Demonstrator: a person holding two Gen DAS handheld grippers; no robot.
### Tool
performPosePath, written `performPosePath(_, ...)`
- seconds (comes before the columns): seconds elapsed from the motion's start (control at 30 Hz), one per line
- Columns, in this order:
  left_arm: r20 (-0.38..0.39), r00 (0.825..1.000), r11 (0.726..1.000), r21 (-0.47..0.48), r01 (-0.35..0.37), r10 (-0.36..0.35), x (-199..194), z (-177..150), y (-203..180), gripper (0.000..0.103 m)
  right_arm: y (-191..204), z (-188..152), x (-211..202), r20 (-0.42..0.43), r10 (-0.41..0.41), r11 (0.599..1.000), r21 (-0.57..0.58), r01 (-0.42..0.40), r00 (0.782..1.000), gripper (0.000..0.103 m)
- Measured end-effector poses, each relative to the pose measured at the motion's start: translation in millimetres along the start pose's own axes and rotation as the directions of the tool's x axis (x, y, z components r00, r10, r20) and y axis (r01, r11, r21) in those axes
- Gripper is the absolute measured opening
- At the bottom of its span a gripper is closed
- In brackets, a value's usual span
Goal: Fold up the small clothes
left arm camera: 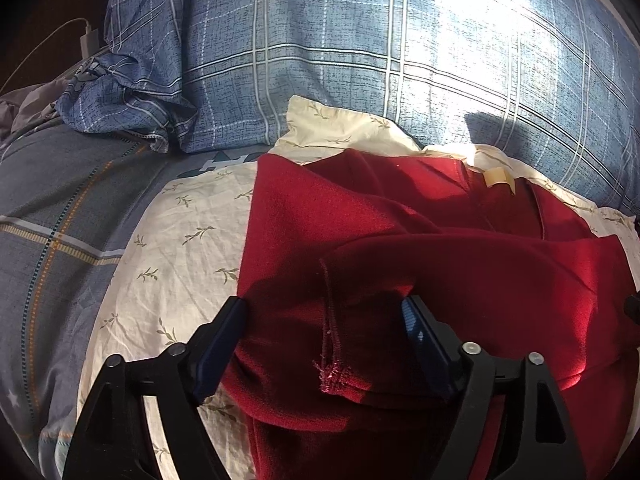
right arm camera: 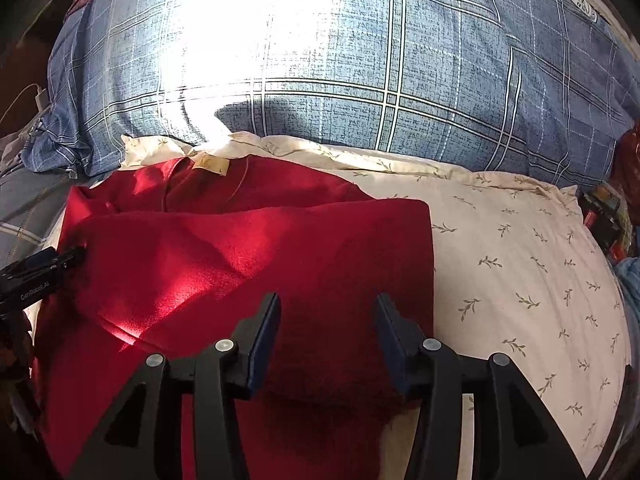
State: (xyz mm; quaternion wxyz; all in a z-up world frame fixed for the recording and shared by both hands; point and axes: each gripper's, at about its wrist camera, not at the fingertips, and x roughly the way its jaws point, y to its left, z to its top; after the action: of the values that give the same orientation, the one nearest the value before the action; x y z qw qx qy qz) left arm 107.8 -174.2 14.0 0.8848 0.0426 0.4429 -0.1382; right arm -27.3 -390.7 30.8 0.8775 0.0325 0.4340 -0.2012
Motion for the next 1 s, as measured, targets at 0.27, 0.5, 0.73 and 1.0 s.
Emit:
performPosePath(0.27,-0.010,1.000,1.000,-0.017,0.003,-0.003,3,1,2,0.085,-18,7,33,-0.024,-0.021,0.998,0.055,0.023,0.999,0.051)
performPosePath(0.5,-0.011,1.000,1.000,-0.017,0.003,-0.003,3,1,2,0.085,-26,8,16,-0.013,-0.005,0.996,0.084,0.006,1.000,0.051)
performPosePath(0.73,-0.002,1.000,1.000,-0.020,-0.001,0.001,-1,-1,3,0.084,-19,-21,-2,-0.023,0.019,0.999,0.029,-0.018,1.000,0.052)
performPosePath(1.0,0.050,0.999,1.000,-0.031,0.001,0.001,-39,-14,11,0.083,-3,-20,-24,0.013,0.042,0.999,0.029,-0.042,0.999,0.053)
